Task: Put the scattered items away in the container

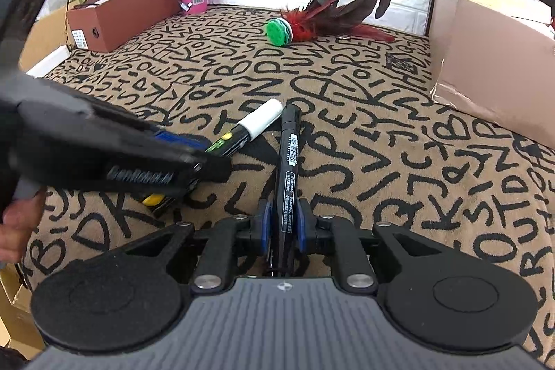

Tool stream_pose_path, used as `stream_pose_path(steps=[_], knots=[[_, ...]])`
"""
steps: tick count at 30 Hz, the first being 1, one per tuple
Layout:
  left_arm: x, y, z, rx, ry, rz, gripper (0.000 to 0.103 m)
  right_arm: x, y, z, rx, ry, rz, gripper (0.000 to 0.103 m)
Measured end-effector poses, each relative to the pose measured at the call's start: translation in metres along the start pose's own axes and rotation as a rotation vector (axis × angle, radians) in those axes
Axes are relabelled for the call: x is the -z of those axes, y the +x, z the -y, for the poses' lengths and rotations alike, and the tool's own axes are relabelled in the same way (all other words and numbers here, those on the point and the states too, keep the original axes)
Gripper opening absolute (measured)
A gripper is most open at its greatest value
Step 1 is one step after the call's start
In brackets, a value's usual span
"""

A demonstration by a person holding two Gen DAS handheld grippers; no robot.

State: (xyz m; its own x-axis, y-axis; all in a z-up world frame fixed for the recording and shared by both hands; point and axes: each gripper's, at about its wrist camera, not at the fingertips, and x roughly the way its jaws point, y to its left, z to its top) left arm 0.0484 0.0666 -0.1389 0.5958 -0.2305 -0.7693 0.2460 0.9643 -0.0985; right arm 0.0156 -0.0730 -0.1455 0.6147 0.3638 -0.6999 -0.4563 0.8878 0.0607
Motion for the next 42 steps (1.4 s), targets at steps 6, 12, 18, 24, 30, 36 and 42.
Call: stream_pose_path(steps=[6, 12, 18, 24, 30, 36, 42], knots=[[-0.007, 0.006, 0.001, -0.011, -0.008, 0.004, 0.039, -0.011, 0.007, 0.007, -0.018, 0.045, -0.023, 0.019], [-0.012, 0.013, 0.002, -0.034, 0.008, 0.01, 0.02, -0.014, 0.014, 0.013, -0.03, 0.066, -0.014, 0.019], [-0.009, 0.011, 0.003, -0.035, 0.048, 0.004, 0.019, -0.014, 0.015, 0.011, -0.018, 0.073, 0.008, 0.017], [-0.006, 0.009, 0.009, -0.028, 0.079, 0.006, 0.012, -0.009, 0.008, 0.012, -0.038, 0.099, 0.009, 0.017], [0.002, -0.002, 0.011, 0.026, 0.007, 0.012, 0.012, 0.005, -0.01, 0.02, -0.099, 0.215, 0.018, 0.016], [-0.008, -0.013, 0.025, 0.046, 0.005, 0.054, 0.012, 0.007, -0.029, 0.023, -0.081, 0.234, 0.057, 0.016], [-0.042, -0.025, 0.045, 0.089, 0.036, 0.123, 0.012, -0.01, -0.056, 0.042, -0.032, 0.236, 0.152, 0.016]])
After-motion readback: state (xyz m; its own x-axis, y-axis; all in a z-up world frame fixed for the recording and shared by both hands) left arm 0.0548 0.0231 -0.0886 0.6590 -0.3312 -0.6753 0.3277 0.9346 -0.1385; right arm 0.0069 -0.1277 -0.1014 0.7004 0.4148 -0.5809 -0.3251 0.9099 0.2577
